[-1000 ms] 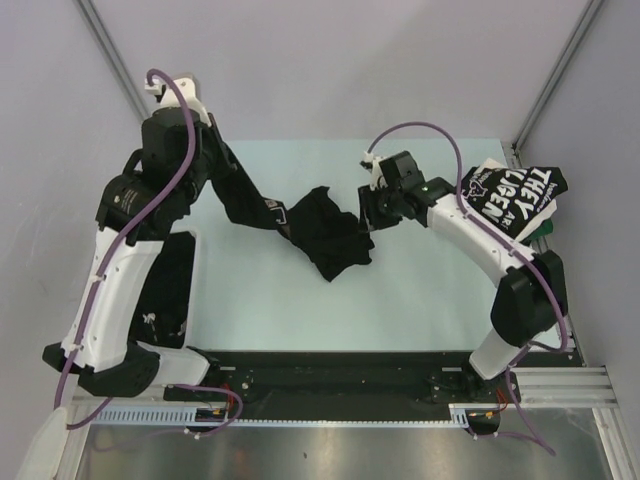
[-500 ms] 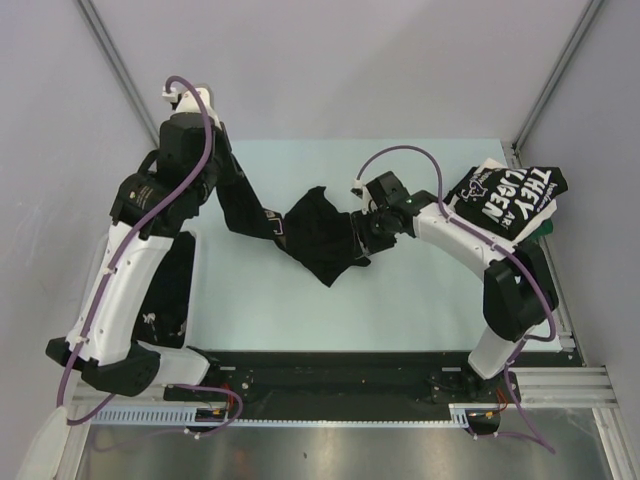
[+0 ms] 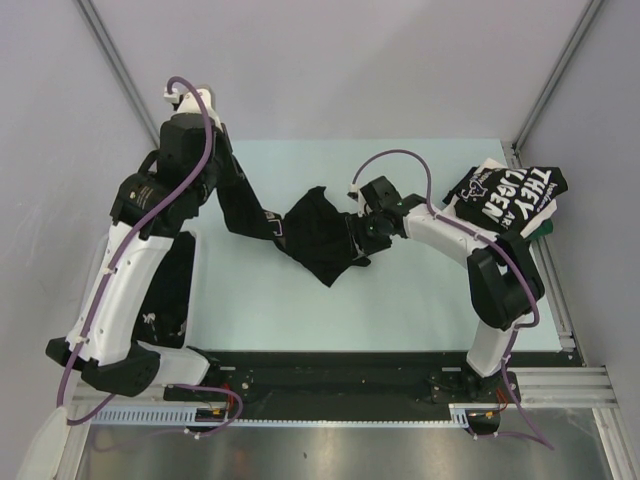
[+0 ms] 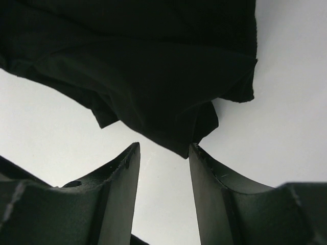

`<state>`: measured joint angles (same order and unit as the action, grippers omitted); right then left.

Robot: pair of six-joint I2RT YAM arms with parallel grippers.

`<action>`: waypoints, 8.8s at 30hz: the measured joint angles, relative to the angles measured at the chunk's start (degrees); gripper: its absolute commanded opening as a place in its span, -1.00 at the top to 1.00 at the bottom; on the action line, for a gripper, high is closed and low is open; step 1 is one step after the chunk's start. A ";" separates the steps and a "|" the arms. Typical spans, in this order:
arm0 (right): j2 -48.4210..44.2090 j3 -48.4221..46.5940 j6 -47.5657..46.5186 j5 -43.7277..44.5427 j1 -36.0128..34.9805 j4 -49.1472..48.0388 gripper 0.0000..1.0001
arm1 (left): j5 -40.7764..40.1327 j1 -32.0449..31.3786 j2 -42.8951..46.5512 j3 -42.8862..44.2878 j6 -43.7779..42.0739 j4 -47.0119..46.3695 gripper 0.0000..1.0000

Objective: Fold and stack the t-shirts
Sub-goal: Flatten out the tshirt

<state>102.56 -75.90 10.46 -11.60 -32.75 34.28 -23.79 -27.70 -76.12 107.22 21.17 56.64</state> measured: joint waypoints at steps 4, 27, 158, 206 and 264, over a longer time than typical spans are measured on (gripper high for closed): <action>0.09 0.04 -0.55 1.31 0.42 -1.44 0.03 | -0.02 0.00 0.26 -0.66 0.00 0.17 1.00; 6.38 -11.45 -0.44 1.75 6.21 -5.11 1.00 | -0.04 0.04 4.76 -6.60 0.92 2.01 1.00; -19.28 -31.67 11.30 0.48 21.73 -9.55 1.00 | -14.05 0.66 19.56 -1.01 -5.75 -3.98 1.00; -31.30 -41.75 -0.07 12.31 20.96 -1.51 1.00 | -4.09 11.65 32.24 -14.71 -12.63 -24.96 1.00; -40.94 -9.07 14.80 8.94 30.69 28.06 1.00 | 9.94 11.65 44.19 -40.70 1.86 0.37 1.00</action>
<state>61.63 -84.97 25.26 -2.66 -2.07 62.35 -13.85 -16.05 -31.92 66.52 23.03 57.01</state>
